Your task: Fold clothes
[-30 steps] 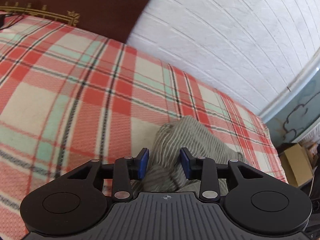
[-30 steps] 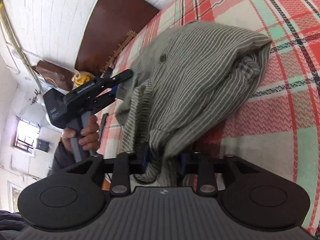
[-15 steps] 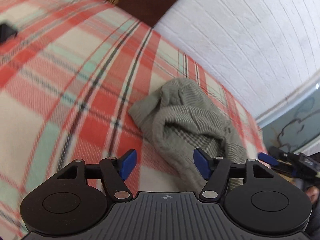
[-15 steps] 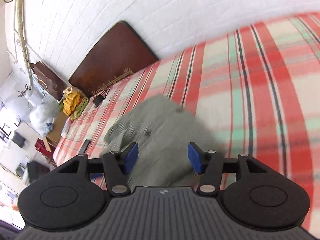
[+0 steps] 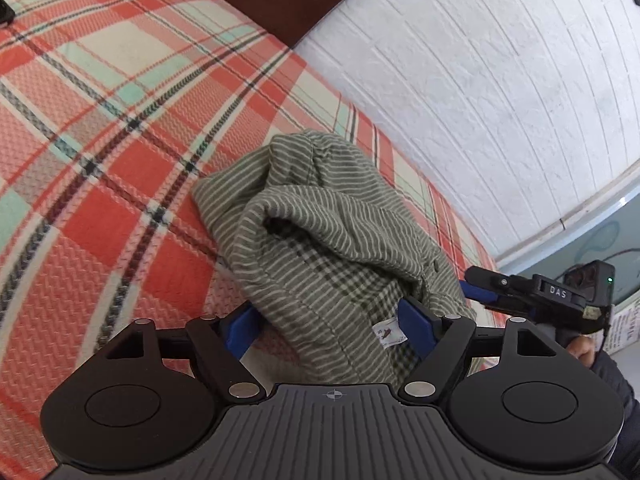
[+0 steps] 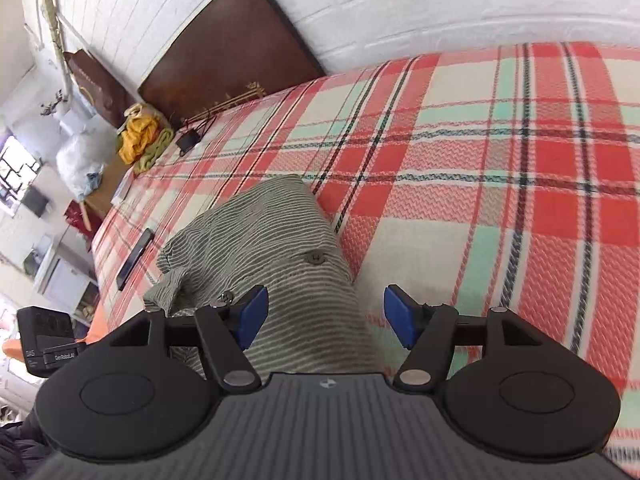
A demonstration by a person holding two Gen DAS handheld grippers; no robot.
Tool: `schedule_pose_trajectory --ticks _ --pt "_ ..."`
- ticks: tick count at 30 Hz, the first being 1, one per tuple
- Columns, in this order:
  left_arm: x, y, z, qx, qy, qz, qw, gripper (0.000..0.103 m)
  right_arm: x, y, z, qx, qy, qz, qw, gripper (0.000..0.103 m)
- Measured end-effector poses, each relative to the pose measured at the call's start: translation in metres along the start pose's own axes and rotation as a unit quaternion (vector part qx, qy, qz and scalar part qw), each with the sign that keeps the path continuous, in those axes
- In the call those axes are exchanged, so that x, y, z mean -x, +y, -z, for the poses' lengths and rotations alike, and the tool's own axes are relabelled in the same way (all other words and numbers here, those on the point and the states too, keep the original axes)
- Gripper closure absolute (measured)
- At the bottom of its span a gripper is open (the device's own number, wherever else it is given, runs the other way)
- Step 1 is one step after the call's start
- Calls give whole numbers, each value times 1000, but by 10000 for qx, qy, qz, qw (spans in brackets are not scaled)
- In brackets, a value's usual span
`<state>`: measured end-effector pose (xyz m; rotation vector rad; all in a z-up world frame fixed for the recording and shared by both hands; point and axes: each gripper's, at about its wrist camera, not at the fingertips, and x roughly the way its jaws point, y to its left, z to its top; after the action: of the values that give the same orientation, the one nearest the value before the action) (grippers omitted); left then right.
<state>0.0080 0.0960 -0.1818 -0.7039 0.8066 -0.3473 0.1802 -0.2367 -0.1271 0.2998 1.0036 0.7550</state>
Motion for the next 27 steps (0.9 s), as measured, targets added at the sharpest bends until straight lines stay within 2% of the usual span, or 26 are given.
schedule_pose_trajectory --ticks 6,7,8,10,11,12,15,18,20,22,24,27 --pt "-9 5 -4 179 -79 113 9997 18 -38 -22 -14 -164 540 -831 9949 36" --pt "-11 5 -5 208 -91 131 9997 18 -46 -25 -15 -230 631 -960 9931 38" --pt "-12 6 -5 237 -103 150 9996 19 -53 -29 -15 -359 745 -1113 9903 49" --pt "-14 4 -6 158 -161 31 9997 33 -59 -31 -14 -490 791 -1213 9882 58" --pt "-14 2 -7 71 -189 -39 9998 57 -59 -32 -13 -516 776 -1242 9879 65" --pt "-14 0 -8 10 -209 -49 9998 63 -54 -30 -12 -538 704 -1256 9881 71" --pt "-9 -7 -17 -192 -232 42 9995 75 -36 -22 -8 -542 418 -1273 9895 78" --pt "-9 -18 -36 -539 -179 115 9983 77 -5 -5 0 -564 -106 -1189 9913 79" --pt "-13 -29 -54 -869 -92 276 9958 77 16 3 13 -789 -479 -1082 9898 79" --pt "-20 -46 -74 -1409 -4 384 9893 77 37 11 29 -1091 -857 -972 9856 79" --pt "-31 -63 -91 -1981 148 491 9788 76 51 25 54 -1497 -1192 -716 9789 78" --pt "-56 -79 -103 -2493 532 484 9658 72 45 44 90 -1904 -1375 -319 9715 77"
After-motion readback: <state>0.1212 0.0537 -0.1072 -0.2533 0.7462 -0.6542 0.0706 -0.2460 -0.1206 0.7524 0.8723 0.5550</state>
